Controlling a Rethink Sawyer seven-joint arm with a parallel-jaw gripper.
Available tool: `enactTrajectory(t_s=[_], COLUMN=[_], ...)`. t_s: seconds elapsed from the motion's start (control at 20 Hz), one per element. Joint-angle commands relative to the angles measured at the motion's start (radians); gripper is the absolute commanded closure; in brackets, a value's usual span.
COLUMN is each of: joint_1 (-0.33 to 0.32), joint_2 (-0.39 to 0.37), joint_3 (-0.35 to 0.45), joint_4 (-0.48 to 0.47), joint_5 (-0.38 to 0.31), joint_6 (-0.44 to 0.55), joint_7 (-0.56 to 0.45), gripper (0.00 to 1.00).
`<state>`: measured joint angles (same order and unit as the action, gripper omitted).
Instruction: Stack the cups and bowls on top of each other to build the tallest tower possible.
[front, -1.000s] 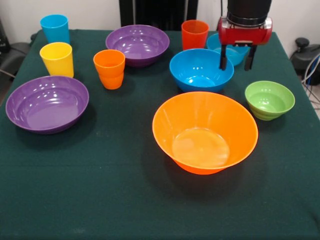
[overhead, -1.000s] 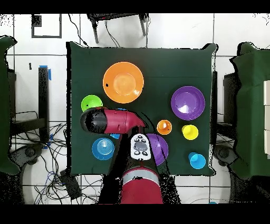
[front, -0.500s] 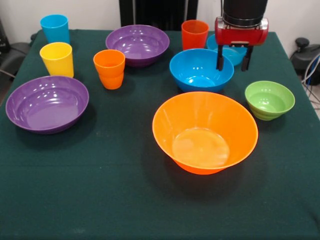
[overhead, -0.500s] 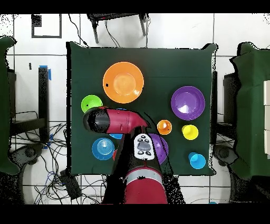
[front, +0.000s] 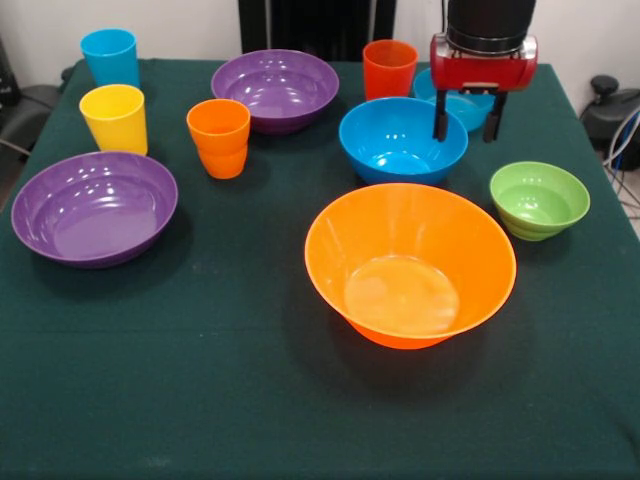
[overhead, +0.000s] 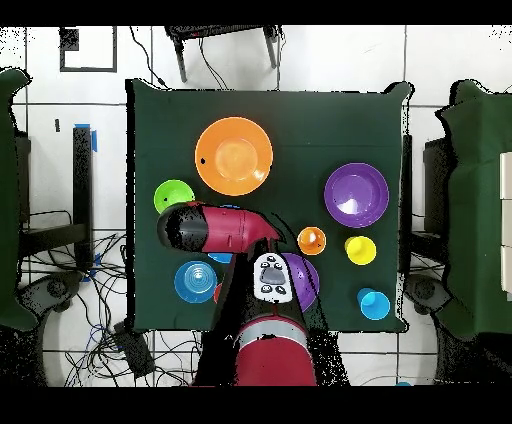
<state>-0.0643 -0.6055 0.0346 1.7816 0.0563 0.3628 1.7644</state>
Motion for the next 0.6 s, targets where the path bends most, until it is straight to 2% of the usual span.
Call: enactTrajectory(t_s=[0.05, 0.6], joint_1=[0.018, 0.004], joint_2=[0.057, 0.07], joint_3=[0.058, 0.077], joint_4=[-0.034, -0.035], joint_5=[-0.046, -0.035], joint_6=[-0.029, -0.033], joint_7=[0.081, 0.078], gripper=[0.0, 0.0])
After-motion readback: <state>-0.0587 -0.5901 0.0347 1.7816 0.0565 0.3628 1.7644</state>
